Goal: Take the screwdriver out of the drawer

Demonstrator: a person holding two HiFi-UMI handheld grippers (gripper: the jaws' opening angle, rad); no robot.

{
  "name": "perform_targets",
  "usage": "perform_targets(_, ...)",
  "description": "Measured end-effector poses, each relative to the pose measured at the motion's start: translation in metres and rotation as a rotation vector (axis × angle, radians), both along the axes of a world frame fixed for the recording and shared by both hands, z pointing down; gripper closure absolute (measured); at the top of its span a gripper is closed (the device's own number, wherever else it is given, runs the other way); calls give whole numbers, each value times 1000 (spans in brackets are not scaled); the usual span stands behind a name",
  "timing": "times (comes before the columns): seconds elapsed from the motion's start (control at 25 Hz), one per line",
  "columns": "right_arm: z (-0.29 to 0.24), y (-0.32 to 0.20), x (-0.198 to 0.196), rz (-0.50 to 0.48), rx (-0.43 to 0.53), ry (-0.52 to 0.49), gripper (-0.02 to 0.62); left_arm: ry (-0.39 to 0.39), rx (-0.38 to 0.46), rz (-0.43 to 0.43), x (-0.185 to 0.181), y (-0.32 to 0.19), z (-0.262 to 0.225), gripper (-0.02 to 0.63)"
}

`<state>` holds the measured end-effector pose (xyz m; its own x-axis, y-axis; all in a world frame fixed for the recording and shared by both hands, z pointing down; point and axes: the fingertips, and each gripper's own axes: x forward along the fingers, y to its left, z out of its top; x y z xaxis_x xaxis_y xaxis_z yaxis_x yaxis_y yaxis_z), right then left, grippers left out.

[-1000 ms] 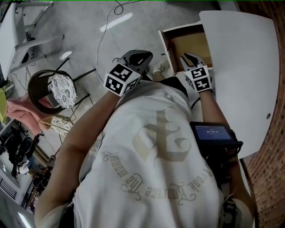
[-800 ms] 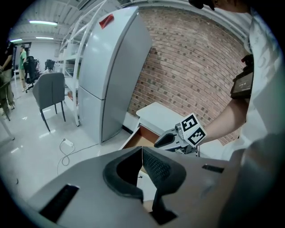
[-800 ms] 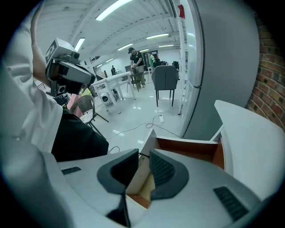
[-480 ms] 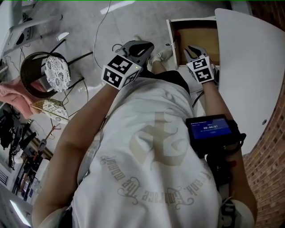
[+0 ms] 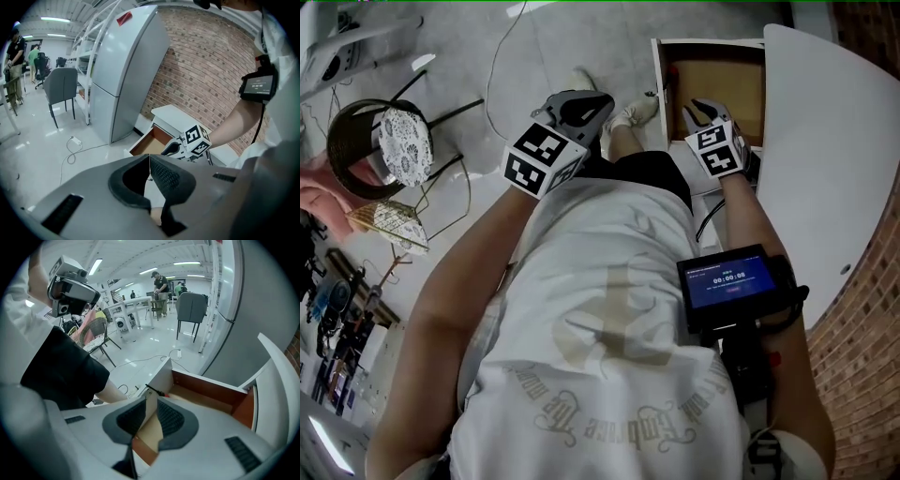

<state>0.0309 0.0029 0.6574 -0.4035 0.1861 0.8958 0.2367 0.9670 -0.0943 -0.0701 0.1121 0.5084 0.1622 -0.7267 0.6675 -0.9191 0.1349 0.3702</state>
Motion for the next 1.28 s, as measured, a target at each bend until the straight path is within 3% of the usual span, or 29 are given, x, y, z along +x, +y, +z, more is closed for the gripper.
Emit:
perform_targets(0.44, 18, -6, 4, -182, 64, 44, 511, 35, -22, -3, 30, 1, 5, 583)
perform_targets(0.68, 24, -11, 5, -245, 88, 73, 511, 29, -18, 40, 43, -6, 5, 583)
perform_targets(1.28, 101, -12, -16, -293, 111, 107, 494, 64, -36, 39, 21, -9, 71, 583)
